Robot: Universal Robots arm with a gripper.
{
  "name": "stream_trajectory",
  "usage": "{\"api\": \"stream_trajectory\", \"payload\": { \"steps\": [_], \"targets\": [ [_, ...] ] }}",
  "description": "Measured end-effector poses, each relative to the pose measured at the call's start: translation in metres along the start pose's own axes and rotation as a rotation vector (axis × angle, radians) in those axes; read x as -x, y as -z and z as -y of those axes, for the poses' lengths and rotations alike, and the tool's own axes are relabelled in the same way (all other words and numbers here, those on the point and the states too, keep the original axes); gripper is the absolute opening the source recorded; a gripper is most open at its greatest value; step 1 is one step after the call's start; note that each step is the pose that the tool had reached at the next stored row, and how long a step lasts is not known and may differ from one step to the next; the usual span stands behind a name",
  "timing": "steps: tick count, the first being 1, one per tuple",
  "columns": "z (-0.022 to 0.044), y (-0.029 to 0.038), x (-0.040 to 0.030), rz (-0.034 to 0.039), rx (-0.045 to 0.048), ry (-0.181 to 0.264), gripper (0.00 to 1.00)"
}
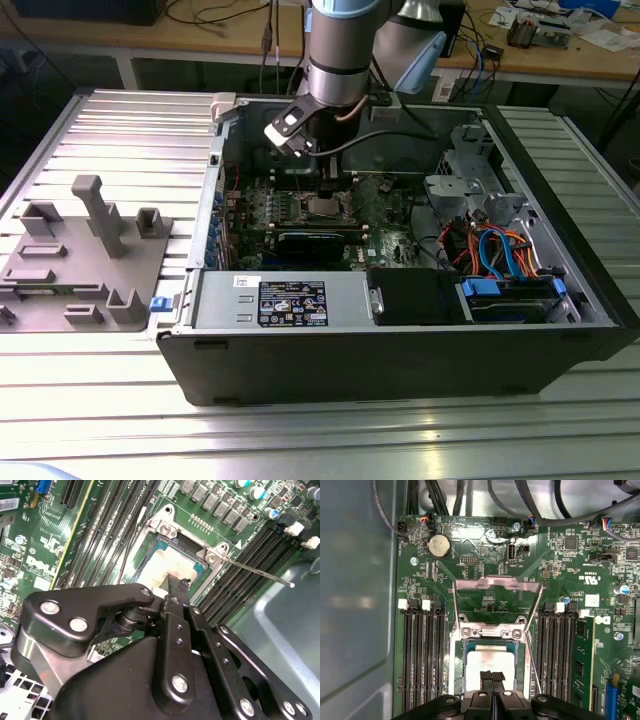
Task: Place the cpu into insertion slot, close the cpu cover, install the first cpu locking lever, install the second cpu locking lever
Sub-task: 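Close the cpu cover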
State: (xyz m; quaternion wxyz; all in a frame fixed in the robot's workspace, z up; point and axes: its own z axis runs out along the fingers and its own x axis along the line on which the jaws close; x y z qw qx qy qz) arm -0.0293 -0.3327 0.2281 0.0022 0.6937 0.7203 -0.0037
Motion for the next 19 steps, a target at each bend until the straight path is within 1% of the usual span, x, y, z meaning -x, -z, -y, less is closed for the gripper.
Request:
{"api": "stream_trajectory", "payload": {
  "steps": [3,6,11,13,19],
  "targets": [
    [0.0000,0.0053,0.0000,0.0003,0.0000,0.000,0.11],
    [0.0000,0.0087,0.0001,0.0014,-0.0001,0.000,0.11],
    [0.0000,0.0140,0.0000,0.0053,-0.0003,0.000,0.11],
    [0.0000,0.0180,0.0000,0.0077,-0.0003,0.000,0.11],
    [0.0001,0.0230,0.0000,0.0092,-0.0003,0.000,0.11]
  ]
}}
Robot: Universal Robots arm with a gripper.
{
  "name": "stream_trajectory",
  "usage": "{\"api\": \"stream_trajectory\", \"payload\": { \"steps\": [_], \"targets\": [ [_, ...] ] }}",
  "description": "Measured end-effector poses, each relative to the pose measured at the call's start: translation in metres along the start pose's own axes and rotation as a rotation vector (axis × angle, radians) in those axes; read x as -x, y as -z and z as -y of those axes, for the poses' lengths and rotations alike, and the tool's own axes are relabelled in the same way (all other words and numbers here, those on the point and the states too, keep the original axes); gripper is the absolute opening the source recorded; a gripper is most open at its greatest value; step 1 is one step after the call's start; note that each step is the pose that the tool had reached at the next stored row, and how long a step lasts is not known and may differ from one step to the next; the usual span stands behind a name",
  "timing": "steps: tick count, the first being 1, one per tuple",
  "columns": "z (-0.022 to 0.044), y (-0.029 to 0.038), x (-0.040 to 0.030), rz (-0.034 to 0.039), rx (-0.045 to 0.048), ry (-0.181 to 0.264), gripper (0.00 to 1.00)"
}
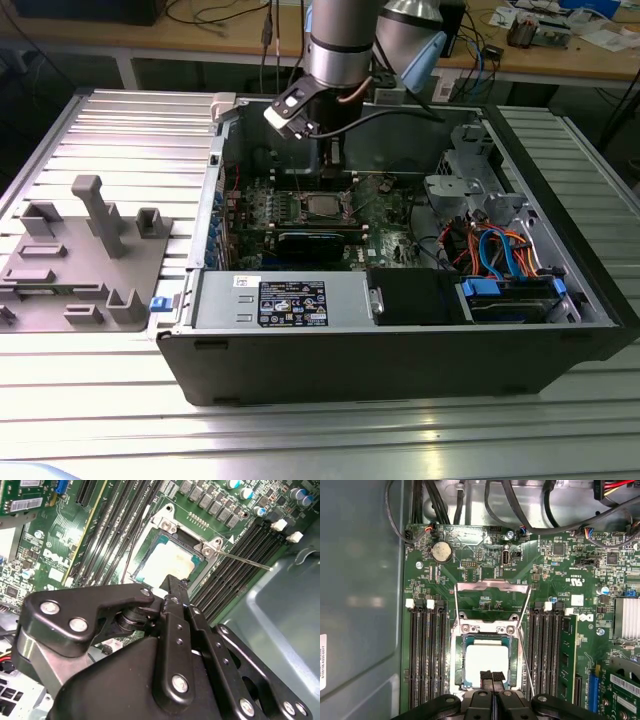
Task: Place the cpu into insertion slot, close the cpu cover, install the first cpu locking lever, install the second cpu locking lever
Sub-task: 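Close the cpu cover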
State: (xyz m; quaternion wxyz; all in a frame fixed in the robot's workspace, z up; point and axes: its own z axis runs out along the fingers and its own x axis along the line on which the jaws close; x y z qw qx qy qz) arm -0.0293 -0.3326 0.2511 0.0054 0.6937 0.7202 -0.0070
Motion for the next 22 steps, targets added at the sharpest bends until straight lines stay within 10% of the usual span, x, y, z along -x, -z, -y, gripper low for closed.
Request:
{"api": "stream_trajectory", "payload": {
  "steps": [22],
  "targets": [
    [-0.0068,0.0162,0.0000,0.0179,-0.0006,0.000,0.11]
  ]
}}
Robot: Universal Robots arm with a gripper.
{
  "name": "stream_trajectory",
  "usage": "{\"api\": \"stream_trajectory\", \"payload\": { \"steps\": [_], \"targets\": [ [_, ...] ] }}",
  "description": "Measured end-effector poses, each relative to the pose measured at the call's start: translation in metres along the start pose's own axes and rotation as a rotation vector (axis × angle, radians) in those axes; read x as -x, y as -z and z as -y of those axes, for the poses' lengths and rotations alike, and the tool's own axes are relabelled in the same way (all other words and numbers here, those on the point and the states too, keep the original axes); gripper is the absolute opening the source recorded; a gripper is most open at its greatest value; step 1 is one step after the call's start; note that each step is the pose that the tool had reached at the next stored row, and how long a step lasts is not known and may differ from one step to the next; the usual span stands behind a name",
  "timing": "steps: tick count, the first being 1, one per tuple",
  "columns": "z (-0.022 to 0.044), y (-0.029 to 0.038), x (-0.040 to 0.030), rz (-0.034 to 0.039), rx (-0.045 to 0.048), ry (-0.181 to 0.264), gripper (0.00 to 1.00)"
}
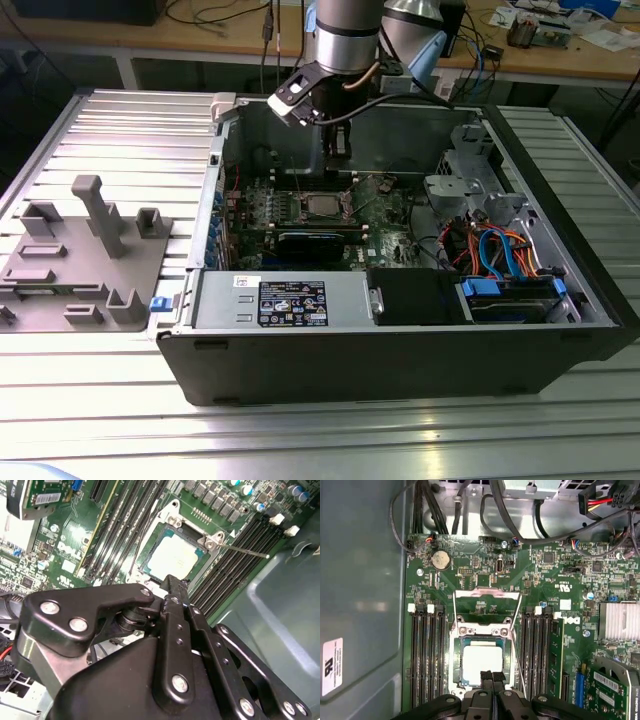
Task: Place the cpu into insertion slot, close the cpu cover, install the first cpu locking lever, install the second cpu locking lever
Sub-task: 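Close the cpu cover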
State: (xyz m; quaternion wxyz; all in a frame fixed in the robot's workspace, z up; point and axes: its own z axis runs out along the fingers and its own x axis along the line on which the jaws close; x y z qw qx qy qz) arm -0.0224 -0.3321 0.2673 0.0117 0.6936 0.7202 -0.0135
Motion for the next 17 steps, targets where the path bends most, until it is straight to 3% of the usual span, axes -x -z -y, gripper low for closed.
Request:
{"api": "stream_trajectory", "payload": {
  "steps": [17],
  "targets": [
    [-0.0298,0.0001,0.0009,0.0009,-0.0004,0.000,0.11]
  ]
}}
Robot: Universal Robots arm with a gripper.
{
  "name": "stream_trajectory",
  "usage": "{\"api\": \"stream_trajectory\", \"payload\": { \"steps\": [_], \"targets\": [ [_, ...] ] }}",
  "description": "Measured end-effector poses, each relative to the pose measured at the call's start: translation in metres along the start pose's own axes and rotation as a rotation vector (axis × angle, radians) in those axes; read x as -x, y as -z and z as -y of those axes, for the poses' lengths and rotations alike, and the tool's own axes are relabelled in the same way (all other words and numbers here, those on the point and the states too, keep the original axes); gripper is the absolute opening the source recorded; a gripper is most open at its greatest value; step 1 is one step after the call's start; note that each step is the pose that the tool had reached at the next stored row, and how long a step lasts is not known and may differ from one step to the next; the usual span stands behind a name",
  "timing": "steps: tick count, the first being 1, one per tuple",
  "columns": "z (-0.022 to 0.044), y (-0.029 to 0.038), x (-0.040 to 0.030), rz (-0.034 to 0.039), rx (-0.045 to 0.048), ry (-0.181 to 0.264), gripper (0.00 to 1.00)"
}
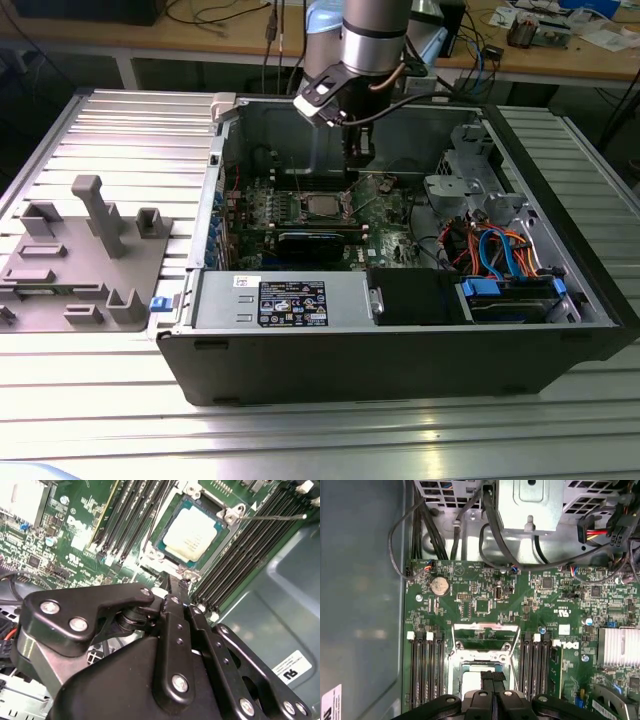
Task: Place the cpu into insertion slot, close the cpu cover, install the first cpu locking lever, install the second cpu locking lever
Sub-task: 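Close the cpu cover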
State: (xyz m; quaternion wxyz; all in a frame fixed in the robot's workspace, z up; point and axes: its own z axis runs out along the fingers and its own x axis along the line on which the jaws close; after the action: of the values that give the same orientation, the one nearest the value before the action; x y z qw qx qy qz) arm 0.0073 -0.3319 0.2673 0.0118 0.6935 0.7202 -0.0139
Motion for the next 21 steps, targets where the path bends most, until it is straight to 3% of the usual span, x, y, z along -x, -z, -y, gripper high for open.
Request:
{"api": "stream_trajectory", "payload": {
  "steps": [11,21],
  "targets": [
    [-0.0123,0.0000,0.0002,0.0001,0.0001,0.000,0.11],
    [-0.0145,-0.0010,0.0001,0.0007,0.0011,-0.001,0.11]
  ]
}}
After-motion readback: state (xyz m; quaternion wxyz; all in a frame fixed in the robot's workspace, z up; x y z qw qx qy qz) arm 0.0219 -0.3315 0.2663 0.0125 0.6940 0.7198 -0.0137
